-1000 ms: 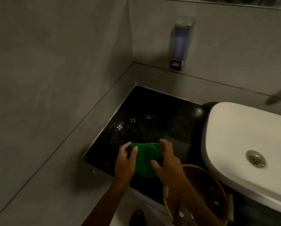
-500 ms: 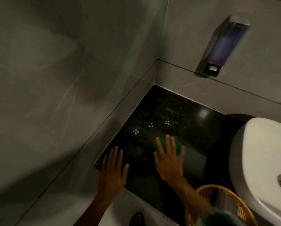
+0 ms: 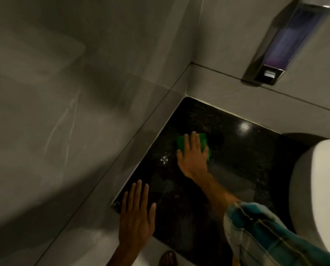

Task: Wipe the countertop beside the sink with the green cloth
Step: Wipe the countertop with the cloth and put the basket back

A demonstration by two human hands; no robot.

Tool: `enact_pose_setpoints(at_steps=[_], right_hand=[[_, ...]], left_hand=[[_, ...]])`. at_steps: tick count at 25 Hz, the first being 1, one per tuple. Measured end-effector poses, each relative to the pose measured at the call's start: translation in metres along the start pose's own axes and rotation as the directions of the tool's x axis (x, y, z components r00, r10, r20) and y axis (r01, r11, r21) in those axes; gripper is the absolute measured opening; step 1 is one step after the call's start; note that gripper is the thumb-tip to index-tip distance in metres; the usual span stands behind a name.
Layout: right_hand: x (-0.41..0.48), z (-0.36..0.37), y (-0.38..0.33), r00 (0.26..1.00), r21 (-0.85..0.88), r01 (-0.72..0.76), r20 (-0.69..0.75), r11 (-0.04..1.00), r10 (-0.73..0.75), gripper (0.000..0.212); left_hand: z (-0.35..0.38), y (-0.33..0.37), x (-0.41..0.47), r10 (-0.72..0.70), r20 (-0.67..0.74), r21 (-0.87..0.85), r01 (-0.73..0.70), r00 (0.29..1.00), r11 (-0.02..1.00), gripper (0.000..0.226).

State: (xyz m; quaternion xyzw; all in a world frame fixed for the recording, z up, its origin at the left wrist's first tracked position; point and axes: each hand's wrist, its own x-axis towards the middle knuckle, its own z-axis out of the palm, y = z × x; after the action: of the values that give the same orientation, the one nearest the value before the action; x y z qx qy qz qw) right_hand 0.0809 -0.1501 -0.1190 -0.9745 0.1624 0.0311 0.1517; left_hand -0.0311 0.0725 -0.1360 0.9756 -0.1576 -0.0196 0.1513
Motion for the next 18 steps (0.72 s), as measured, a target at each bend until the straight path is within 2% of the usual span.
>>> enact_pose_setpoints(at_steps=[1,3,5,6,7,8,10,12,13,15,18], right_hand=[[-0.009,0.005,-0.02,0.992,-0.016,0.124,0.031,0.992,-0.123,0.066],[-0.046,0.014,-0.047,0.92,-0.004,0.381,0.101,0.925,-0.379,0.063],[-0.099,0.021,-0.044,0.83,0.004,0.544,0.141,0.839,-0.539,0.06],[-0.122,0.022,-0.026,0.815,-0.031,0.573,0.123,0.819,-0.566,0.059],[-0.137,0.019,-0.003,0.835,-0.088,0.55,0.098,0.831,-0.542,0.059],[-0.144,0.013,0.022,0.885,-0.137,0.466,0.052,0.874,-0.463,0.059],[-0.132,-0.003,0.066,0.988,-0.147,0.156,0.006,0.977,-0.157,0.058],[-0.095,-0.017,0.081,0.99,-0.048,-0.128,0.05,0.991,0.131,0.059],[-0.074,-0.02,0.076,0.982,0.011,-0.183,0.06,0.983,0.182,0.059],[-0.042,-0.018,0.047,0.985,0.057,-0.172,0.025,0.983,0.171,0.059],[-0.05,0.005,-0.016,0.996,0.015,0.068,0.055,0.998,-0.069,0.058]], left_hand=[[-0.001,0.0,0.001,0.001,0.003,-0.004,-0.001,1.0,1.0,0.059],[-0.003,-0.001,0.0,-0.04,-0.001,-0.072,0.04,0.999,0.997,0.062],[-0.003,-0.007,-0.009,-0.097,-0.031,-0.203,0.089,0.995,0.975,0.062],[-0.003,-0.011,-0.016,-0.096,-0.041,-0.222,0.084,0.995,0.971,0.061],[-0.004,-0.015,-0.023,-0.079,-0.039,-0.209,0.069,0.996,0.975,0.061],[-0.005,-0.019,-0.03,-0.055,-0.024,-0.184,0.05,0.998,0.982,0.062],[-0.005,-0.025,-0.039,-0.058,-0.004,-0.178,0.057,0.998,0.982,0.067],[-0.004,-0.028,-0.047,-0.093,-0.011,-0.172,0.09,0.996,0.981,0.072],[-0.003,-0.031,-0.052,-0.114,-0.012,-0.18,0.11,0.993,0.978,0.074],[-0.002,-0.038,-0.062,-0.117,-0.022,-0.185,0.111,0.993,0.976,0.074],[-0.002,-0.042,-0.068,-0.118,-0.009,-0.206,0.113,0.993,0.972,0.073]])
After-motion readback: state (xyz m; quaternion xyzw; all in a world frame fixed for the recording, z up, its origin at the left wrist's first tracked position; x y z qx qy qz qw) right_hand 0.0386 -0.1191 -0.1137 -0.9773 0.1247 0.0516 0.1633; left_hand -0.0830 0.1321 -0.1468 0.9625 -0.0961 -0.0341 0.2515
